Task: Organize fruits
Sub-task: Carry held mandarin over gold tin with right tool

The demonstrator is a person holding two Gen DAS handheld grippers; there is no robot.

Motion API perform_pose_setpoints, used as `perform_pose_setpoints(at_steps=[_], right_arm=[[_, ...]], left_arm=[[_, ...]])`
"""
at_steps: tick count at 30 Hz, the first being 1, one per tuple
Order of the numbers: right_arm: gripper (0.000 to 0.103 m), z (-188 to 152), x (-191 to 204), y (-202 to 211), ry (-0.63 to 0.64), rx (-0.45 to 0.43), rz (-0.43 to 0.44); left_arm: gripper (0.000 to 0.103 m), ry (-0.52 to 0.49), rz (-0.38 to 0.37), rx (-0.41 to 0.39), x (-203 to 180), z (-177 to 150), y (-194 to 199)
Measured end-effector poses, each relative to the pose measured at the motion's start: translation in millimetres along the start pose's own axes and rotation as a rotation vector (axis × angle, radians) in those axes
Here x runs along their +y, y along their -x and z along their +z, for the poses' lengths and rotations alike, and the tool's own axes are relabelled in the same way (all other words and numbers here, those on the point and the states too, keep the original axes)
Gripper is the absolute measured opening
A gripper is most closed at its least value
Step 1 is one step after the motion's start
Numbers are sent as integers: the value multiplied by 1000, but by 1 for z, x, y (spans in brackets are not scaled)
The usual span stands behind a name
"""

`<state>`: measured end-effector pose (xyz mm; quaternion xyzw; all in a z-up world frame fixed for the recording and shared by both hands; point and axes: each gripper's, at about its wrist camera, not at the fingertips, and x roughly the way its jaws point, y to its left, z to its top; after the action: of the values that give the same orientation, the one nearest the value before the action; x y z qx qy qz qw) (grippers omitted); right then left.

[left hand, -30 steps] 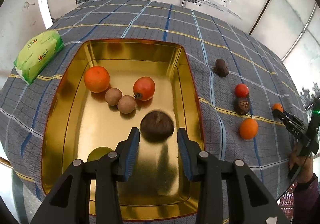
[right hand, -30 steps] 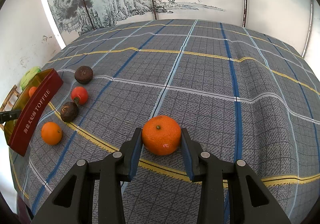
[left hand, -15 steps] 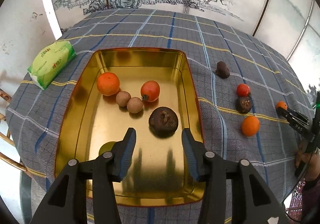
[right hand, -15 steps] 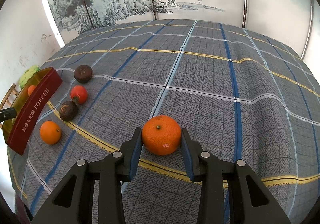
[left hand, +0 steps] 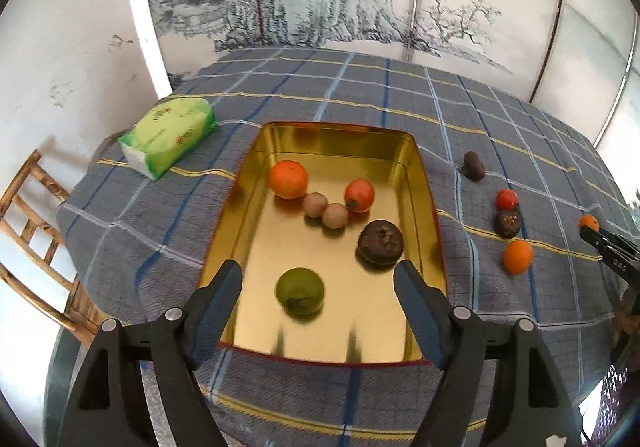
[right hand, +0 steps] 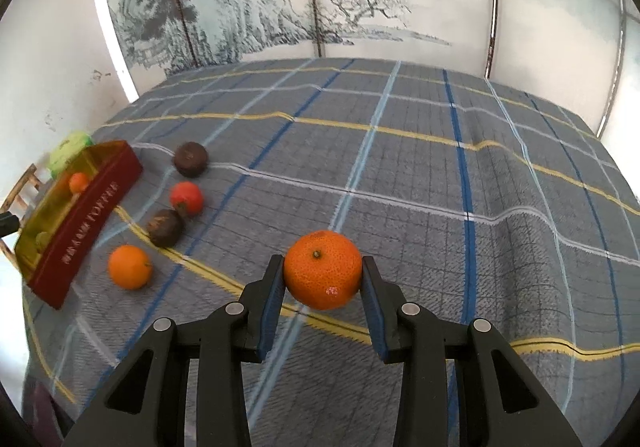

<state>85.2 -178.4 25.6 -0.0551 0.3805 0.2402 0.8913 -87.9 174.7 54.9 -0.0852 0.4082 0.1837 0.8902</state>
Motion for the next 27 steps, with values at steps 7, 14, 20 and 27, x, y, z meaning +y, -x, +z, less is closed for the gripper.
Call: perform_pose_setpoints(at_steps=[7, 14, 20, 27], right_arm=[[38, 3, 36, 32, 37, -36, 81], [38, 12, 81, 53, 102, -67, 143], [38, 20, 119, 60, 147, -69, 211], [38, 23, 169, 53, 215, -42, 294]], left_arm=[[77, -21, 23, -30, 2, -10, 16], [79, -47, 36, -62, 2, -13, 27], [80, -32, 42, -74, 12, -16, 32], [80, -25, 80, -70, 28, -23, 31]])
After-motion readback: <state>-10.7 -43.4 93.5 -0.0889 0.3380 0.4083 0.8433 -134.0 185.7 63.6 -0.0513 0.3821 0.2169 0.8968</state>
